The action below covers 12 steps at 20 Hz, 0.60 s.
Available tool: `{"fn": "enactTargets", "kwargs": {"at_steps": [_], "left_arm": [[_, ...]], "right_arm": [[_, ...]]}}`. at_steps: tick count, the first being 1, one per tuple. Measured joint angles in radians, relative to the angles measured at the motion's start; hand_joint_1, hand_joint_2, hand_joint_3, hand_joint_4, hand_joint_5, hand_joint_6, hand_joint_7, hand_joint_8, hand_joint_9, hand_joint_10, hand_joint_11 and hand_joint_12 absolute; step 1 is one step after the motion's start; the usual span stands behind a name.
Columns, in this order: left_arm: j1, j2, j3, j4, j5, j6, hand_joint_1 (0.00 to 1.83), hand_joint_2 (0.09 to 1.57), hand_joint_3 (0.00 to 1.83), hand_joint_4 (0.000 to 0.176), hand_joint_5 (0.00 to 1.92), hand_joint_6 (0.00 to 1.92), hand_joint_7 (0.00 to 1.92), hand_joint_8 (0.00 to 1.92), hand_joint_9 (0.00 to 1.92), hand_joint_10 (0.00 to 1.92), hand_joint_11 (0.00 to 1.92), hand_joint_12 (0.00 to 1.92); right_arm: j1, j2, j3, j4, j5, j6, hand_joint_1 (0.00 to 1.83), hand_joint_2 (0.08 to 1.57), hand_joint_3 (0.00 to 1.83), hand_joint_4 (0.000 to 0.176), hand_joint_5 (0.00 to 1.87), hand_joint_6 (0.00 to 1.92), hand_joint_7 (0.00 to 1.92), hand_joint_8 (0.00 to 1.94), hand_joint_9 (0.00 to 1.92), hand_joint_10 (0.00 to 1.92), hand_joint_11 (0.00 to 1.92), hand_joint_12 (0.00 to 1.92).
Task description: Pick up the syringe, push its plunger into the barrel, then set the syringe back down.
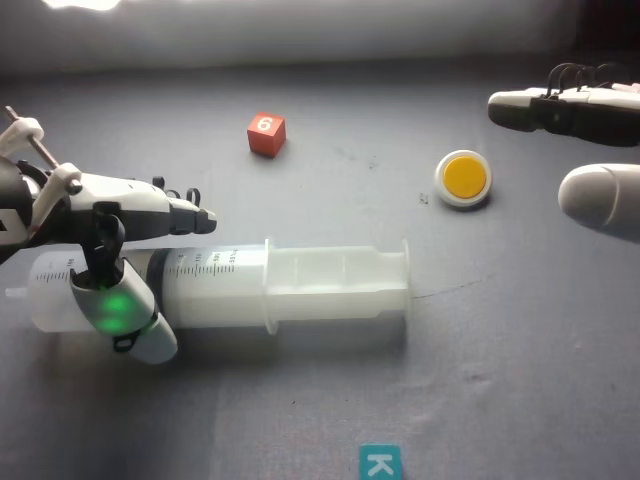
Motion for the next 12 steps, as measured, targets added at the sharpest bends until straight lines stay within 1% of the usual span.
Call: {"fn": "enactTargets", "kwargs": {"at_steps": [2,5,6,7,8,9,10,12], "left_arm": [[0.011,-0.013,0.01,-0.002,0.001,0.0,1.14,0.98,0.01,0.0,0.0,0.0,0.0,0.0,0.0,0.0,0.0,0.0],[0.029,-0.027,0.022,-0.01,0.007,0.0,1.17,0.97,0.0,0.0,0.0,0.0,0.0,0.0,0.0,0.0,0.0,0.0],[0.037,-0.03,0.023,-0.008,0.005,0.0,1.17,0.97,0.0,0.0,0.0,0.0,0.0,0.0,0.0,0.0,0.0,0.0],[0.042,-0.033,0.025,-0.009,-0.001,0.0,1.17,0.97,0.0,0.0,0.0,0.0,0.0,0.0,0.0,0.0,0.0,0.0],[0.05,-0.034,0.027,-0.009,-0.005,0.0,1.17,0.98,0.01,0.0,0.0,0.0,0.0,0.0,0.0,0.0,0.0,0.0],[0.06,-0.035,0.029,-0.008,-0.016,0.0,1.21,0.98,0.01,0.0,0.0,0.0,0.0,0.0,0.0,0.0,0.0,0.0],[0.072,-0.045,0.037,-0.003,-0.027,0.0,1.19,0.98,0.01,0.0,0.0,0.0,0.0,0.0,0.0,0.0,0.0,0.0],[0.09,-0.05,0.04,0.0,-0.045,0.0,1.22,0.99,0.01,0.0,0.0,0.0,0.0,0.0,0.0,0.0,0.03,0.02]], "right_arm": [[0.0,-0.002,0.0,0.0,0.0,0.0,0.0,1.25,0.0,0.0,0.26,0.0,0.23,0.0,0.18,0.0,0.0,0.41],[0.011,-0.006,0.0,0.002,0.0,-0.001,0.0,1.26,0.0,0.0,0.27,0.0,0.24,0.0,0.19,0.0,0.0,0.44],[0.011,-0.006,0.0,0.0,0.004,-0.001,0.0,1.25,0.0,0.0,0.28,0.01,0.26,0.01,0.22,0.01,0.0,0.53],[0.011,-0.006,0.0,0.0,0.007,-0.001,0.0,1.25,0.0,0.0,0.24,0.0,0.22,0.0,0.19,0.01,0.0,0.44],[0.011,-0.006,0.0,0.0,0.007,-0.001,0.0,1.25,0.0,0.0,0.24,0.01,0.22,0.01,0.19,0.01,0.0,0.43],[0.011,-0.006,0.0,0.0,0.007,-0.001,0.0,1.25,0.0,0.0,0.27,0.01,0.25,0.01,0.2,0.01,0.0,0.47],[0.011,-0.006,0.0,0.003,0.008,-0.001,0.0,1.25,0.0,0.0,0.27,0.01,0.25,0.01,0.2,0.01,0.0,0.48],[0.011,-0.006,0.0,0.001,0.012,-0.001,0.0,1.25,0.0,0.0,0.24,0.0,0.22,0.0,0.18,0.0,0.0,0.45]]}}
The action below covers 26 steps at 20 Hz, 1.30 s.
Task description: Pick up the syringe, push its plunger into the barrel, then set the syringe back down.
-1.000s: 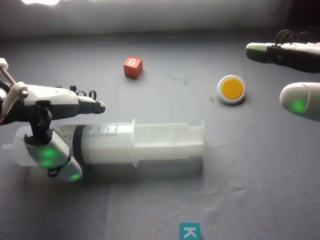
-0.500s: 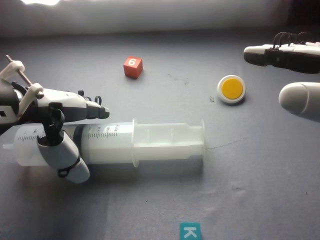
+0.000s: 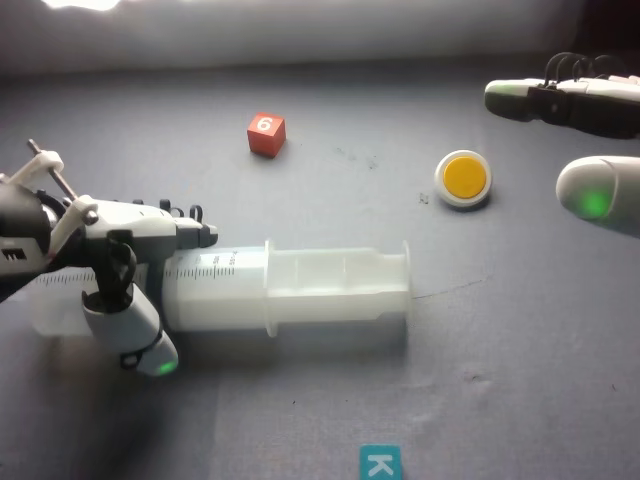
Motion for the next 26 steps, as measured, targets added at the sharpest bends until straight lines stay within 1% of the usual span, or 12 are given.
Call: {"fn": "enactTargets", "kwargs": {"at_steps": [1,2,3,5,6,7,8,10,17,22,25,26], "left_arm": [[0.01,-0.008,0.004,-0.002,-0.003,0.0,1.2,1.02,0.02,0.0,0.01,0.0,0.0,0.0,0.0,0.0,0.05,0.03],[0.016,-0.014,0.008,-0.006,-0.004,0.0,1.2,1.09,0.0,0.0,0.17,0.0,0.14,0.04,0.14,0.0,0.01,0.48],[0.018,-0.014,0.008,-0.002,-0.009,0.002,1.2,1.1,0.0,0.0,0.21,0.0,0.18,0.04,0.17,0.0,0.0,0.63],[0.021,-0.021,0.02,0.002,-0.029,0.002,1.2,1.1,0.0,0.0,0.21,0.0,0.18,0.04,0.17,0.0,0.0,0.63],[0.021,-0.021,0.02,0.002,-0.031,0.003,1.12,1.12,0.0,0.0,0.37,0.03,0.39,0.04,0.37,0.05,0.0,0.98],[0.021,-0.021,0.02,0.002,-0.031,0.003,1.2,1.12,0.0,0.0,0.77,0.9,0.93,0.7,0.85,0.23,0.31,1.16],[0.021,-0.023,0.021,0.009,-0.034,0.006,1.34,1.1,0.0,0.0,0.94,0.99,1.07,0.87,0.9,1.01,0.49,1.29],[0.019,-0.023,0.032,0.022,-0.061,0.006,1.38,1.11,0.0,0.0,0.91,0.95,1.05,0.95,0.88,1.26,0.54,1.34],[-0.005,-0.019,0.01,-0.043,-0.039,-0.002,1.38,1.12,0.0,0.0,0.89,1.01,1.06,0.99,0.83,1.27,0.54,1.4],[-0.089,0.045,-0.032,-0.073,-0.023,0.005,1.37,1.14,0.0,0.0,0.84,1.06,1.0,1.06,0.8,1.36,0.48,1.46],[-0.143,0.091,-0.078,-0.11,-0.015,0.006,1.37,1.13,0.0,0.0,0.86,1.03,1.01,1.03,0.85,1.3,0.53,1.4],[-0.161,0.102,-0.093,-0.122,-0.011,0.006,1.37,1.13,0.0,0.0,0.87,1.02,1.02,1.04,0.84,1.29,0.53,1.4]], "right_arm": [[0.0,0.0,0.0,0.002,0.001,0.0,0.0,1.25,0.0,0.0,0.22,0.0,0.21,0.0,0.17,0.0,0.0,0.42],[0.0,0.0,0.0,0.002,0.003,0.0,0.0,1.25,0.0,0.0,0.22,0.0,0.22,0.0,0.17,0.0,0.0,0.39],[0.0,0.0,0.0,0.002,0.003,0.0,0.0,1.25,0.0,0.0,0.22,0.0,0.22,0.0,0.17,0.0,0.0,0.38],[0.0,0.0,0.0,0.003,0.003,0.0,0.0,1.25,0.0,0.0,0.22,0.0,0.22,0.0,0.17,0.0,0.0,0.38],[0.0,0.0,0.0,0.0,0.003,0.0,0.0,1.25,0.0,0.0,0.24,0.0,0.25,0.0,0.2,0.01,0.0,0.53],[0.0,0.0,0.0,0.001,0.003,0.0,0.0,1.26,0.0,0.0,0.25,0.0,0.24,0.0,0.21,0.01,0.0,0.51],[0.0,0.0,0.0,0.002,0.003,0.0,0.0,1.25,0.0,0.0,0.28,0.01,0.28,0.01,0.25,0.01,0.0,0.61],[0.0,0.0,0.0,0.002,0.004,0.0,0.0,1.25,0.0,0.0,0.29,0.0,0.27,0.0,0.23,0.0,0.0,0.57],[0.0,-0.006,0.0,0.027,0.022,0.0,0.0,1.25,0.0,0.0,0.24,0.0,0.24,0.0,0.21,0.0,0.0,0.53],[0.014,-0.016,-0.003,0.095,0.02,-0.001,0.0,1.26,0.0,0.0,0.25,0.0,0.25,0.0,0.22,0.0,0.0,0.51],[0.027,-0.039,-0.005,0.168,0.038,-0.001,0.0,1.26,0.0,0.0,0.23,0.0,0.26,0.0,0.22,0.0,0.0,0.53],[0.033,-0.046,-0.012,0.201,0.047,-0.002,0.0,1.26,0.0,0.0,0.22,0.0,0.24,0.0,0.2,0.0,0.0,0.47]]}}
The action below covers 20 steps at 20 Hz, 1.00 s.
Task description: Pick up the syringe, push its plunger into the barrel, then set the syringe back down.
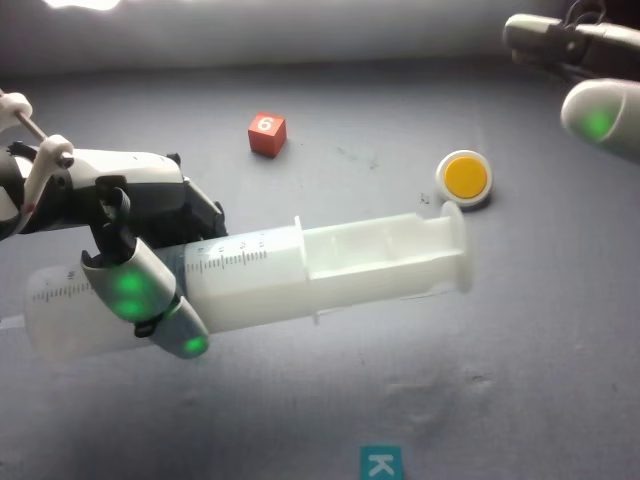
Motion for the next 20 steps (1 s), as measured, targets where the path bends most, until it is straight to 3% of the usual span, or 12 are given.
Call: {"fn": "enactTargets", "kwargs": {"at_steps": [3,4,5,7,13,20], "left_arm": [[-0.045,0.024,-0.012,-0.027,-0.001,0.0,1.37,1.14,0.0,0.0,0.83,1.05,1.0,1.08,0.82,1.33,0.52,1.4],[-0.066,0.036,-0.012,-0.031,0.0,0.0,1.37,1.15,0.0,0.0,0.83,1.05,0.98,1.1,0.81,1.36,0.49,1.44],[-0.082,0.043,-0.012,-0.033,0.005,0.0,1.37,1.15,0.0,0.0,0.82,1.06,0.98,1.13,0.79,1.38,0.49,1.45],[-0.123,0.063,-0.012,-0.057,0.016,0.0,1.37,1.14,0.0,0.0,0.84,1.05,1.0,1.08,0.81,1.34,0.49,1.43],[-0.194,0.076,-0.012,-0.094,0.022,0.003,1.37,1.13,0.0,0.0,0.86,1.02,1.02,1.01,0.83,1.33,0.53,1.42],[-0.253,0.076,-0.031,-0.102,0.018,0.003,1.37,1.13,0.0,0.0,0.86,1.02,1.02,1.02,0.84,1.33,0.51,1.41]], "right_arm": [[0.031,-0.008,-0.023,0.087,0.025,-0.001,0.0,1.25,0.0,0.0,0.21,0.0,0.23,0.0,0.2,0.0,0.0,0.46],[0.045,-0.01,-0.043,0.149,0.031,-0.002,0.0,1.2,0.0,0.0,0.03,0.0,0.02,0.0,0.01,0.0,0.0,0.04],[0.056,-0.01,-0.062,0.197,0.032,-0.002,0.0,1.15,0.0,0.0,0.0,0.0,0.0,0.0,0.0,0.0,0.0,0.01],[0.083,-0.01,-0.107,0.282,0.035,-0.011,0.0,1.08,0.0,0.0,0.0,0.0,0.0,0.0,0.0,0.0,0.0,0.0],[0.095,-0.002,-0.184,0.345,0.035,-0.035,0.0,1.03,0.0,0.0,0.0,0.0,0.0,0.0,0.0,0.0,0.0,0.0],[0.12,-0.019,-0.192,0.471,-0.06,-0.086,0.0,1.05,0.0,0.0,0.0,0.0,0.0,0.0,0.0,0.0,0.0,0.0]]}}
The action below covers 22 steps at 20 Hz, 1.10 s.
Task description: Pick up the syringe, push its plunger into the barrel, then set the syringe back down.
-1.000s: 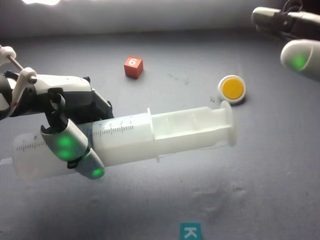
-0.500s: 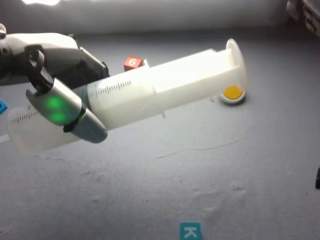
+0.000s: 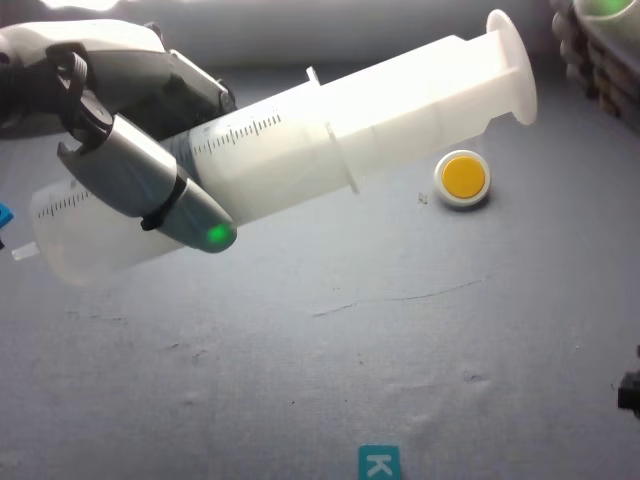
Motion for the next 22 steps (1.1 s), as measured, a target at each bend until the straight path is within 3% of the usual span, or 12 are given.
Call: {"fn": "enactTargets", "kwargs": {"at_steps": [5,12,22], "left_arm": [[-0.013,-0.008,-0.008,0.007,0.011,0.001,1.37,1.14,0.0,0.0,0.86,1.01,1.0,1.07,0.81,1.34,0.52,1.41],[-0.011,-0.007,-0.017,0.034,0.045,0.02,1.37,1.14,0.0,0.0,0.85,1.03,1.0,1.07,0.82,1.34,0.53,1.42],[0.0,-0.013,-0.001,0.06,0.079,0.036,1.37,1.13,0.0,0.0,0.88,1.01,1.03,1.02,0.83,1.3,0.53,1.38]], "right_arm": [[0.013,-0.048,-0.005,-0.026,0.005,-0.035,0.0,1.06,0.0,0.0,0.0,0.0,0.0,0.0,0.0,0.0,0.0,0.0],[-0.046,-0.131,0.001,-0.042,0.061,-0.068,0.0,1.06,0.0,0.0,0.0,0.0,0.0,0.0,0.0,0.0,0.0,0.0],[-0.056,-0.279,0.008,0.018,0.087,-0.114,0.0,1.09,0.0,0.0,0.0,0.0,0.0,0.0,0.0,0.0,0.0,0.0]]}}
